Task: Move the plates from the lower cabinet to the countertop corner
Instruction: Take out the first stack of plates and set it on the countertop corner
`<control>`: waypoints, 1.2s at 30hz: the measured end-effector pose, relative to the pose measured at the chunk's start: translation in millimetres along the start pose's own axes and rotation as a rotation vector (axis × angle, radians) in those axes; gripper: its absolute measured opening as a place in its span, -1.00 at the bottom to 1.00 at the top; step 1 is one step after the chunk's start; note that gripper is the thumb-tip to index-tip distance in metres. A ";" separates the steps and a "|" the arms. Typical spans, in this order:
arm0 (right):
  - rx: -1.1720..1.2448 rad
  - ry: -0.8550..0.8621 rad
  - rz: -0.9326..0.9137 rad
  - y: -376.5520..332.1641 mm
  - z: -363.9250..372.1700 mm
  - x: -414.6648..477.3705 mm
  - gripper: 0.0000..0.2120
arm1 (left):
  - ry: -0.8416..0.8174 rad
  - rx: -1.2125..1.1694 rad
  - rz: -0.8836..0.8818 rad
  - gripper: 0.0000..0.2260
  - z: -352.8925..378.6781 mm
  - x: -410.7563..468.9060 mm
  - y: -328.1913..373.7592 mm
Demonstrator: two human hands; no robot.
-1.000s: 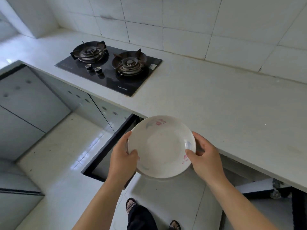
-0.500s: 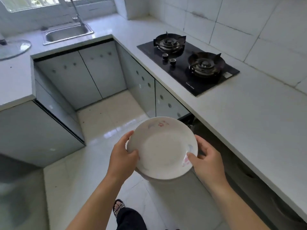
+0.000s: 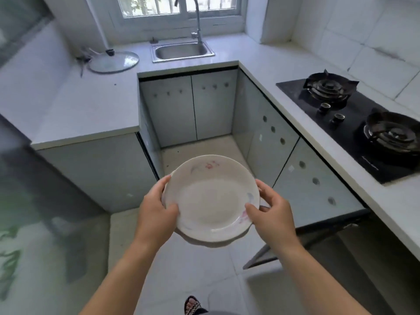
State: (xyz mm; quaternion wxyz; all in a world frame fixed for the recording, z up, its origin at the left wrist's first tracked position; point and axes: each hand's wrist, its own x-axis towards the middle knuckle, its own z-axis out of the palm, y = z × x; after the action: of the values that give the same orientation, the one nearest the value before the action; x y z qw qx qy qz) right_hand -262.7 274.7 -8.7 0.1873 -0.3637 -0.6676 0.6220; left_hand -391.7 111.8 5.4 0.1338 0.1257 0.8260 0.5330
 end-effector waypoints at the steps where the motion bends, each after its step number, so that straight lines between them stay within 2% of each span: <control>1: -0.001 -0.024 0.004 -4.1 15.7 6.8 -0.49 | 0.022 0.000 -0.004 -0.44 -13.1 7.9 -1.8; 7: -0.004 -0.121 0.043 -20.5 78.4 46.3 -0.47 | 0.055 0.004 -0.075 -0.46 -62.1 57.5 -14.1; 14: -0.031 -0.097 0.055 -33.4 107.5 124.4 -0.47 | 0.034 0.024 -0.102 -0.45 -56.2 138.7 -3.9; 20: -0.003 -0.027 0.060 -47.1 112.4 222.1 -0.47 | -0.027 0.030 -0.095 -0.42 -16.6 245.4 10.8; 27: 0.031 0.101 0.042 -86.1 86.7 344.9 -0.46 | -0.125 0.013 -0.034 -0.42 51.4 374.6 61.1; 36: 0.020 0.202 0.038 -112.9 59.7 448.8 -0.49 | -0.247 0.013 0.008 -0.40 117.2 481.8 103.0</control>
State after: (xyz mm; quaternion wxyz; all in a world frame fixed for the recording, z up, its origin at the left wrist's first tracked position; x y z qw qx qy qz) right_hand -631.8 560.1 0.3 0.2454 -0.4350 -0.6321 0.5924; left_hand -792.8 421.0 11.2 0.2316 0.1945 0.8060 0.5088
